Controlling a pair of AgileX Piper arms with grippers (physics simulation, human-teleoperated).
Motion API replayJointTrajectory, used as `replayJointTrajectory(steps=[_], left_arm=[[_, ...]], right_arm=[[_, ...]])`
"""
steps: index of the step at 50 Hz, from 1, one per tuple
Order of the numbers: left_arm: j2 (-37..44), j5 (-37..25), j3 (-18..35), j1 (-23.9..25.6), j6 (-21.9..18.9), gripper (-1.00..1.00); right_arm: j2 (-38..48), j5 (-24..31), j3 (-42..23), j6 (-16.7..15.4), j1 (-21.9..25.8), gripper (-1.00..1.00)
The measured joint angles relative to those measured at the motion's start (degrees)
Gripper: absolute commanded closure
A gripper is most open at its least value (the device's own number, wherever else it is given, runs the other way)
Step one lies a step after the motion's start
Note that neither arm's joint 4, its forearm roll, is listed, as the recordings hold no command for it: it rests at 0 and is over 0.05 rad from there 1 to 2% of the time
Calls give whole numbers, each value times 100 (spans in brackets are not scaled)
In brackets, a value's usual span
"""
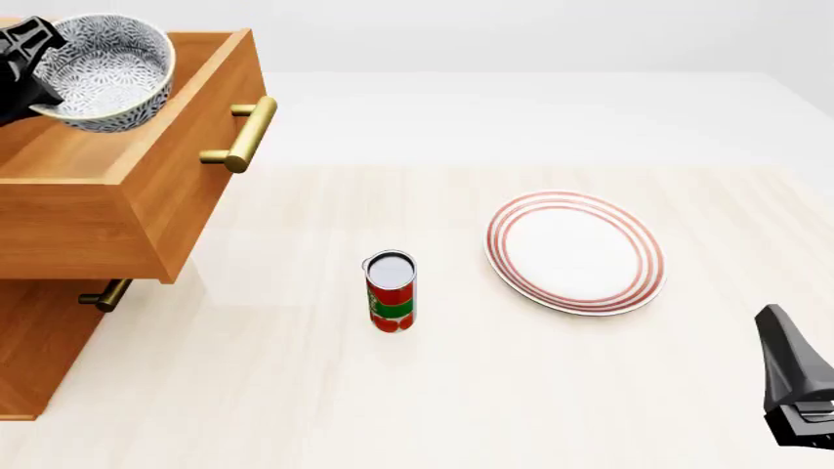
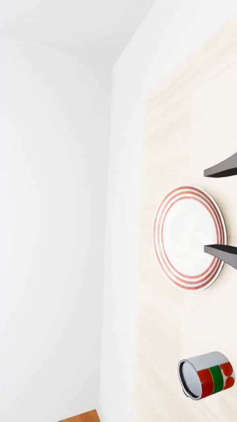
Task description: Put the bowl in the top drawer of the cabinet.
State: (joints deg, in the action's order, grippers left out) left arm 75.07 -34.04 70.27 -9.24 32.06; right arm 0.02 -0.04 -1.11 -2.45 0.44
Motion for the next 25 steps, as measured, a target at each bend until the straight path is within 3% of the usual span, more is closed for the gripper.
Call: replayJointTrajectory(steps=[25], left_arm=[[102, 64, 5, -24, -2, 100]], right_arm=[[0, 0, 0, 0, 0, -100]])
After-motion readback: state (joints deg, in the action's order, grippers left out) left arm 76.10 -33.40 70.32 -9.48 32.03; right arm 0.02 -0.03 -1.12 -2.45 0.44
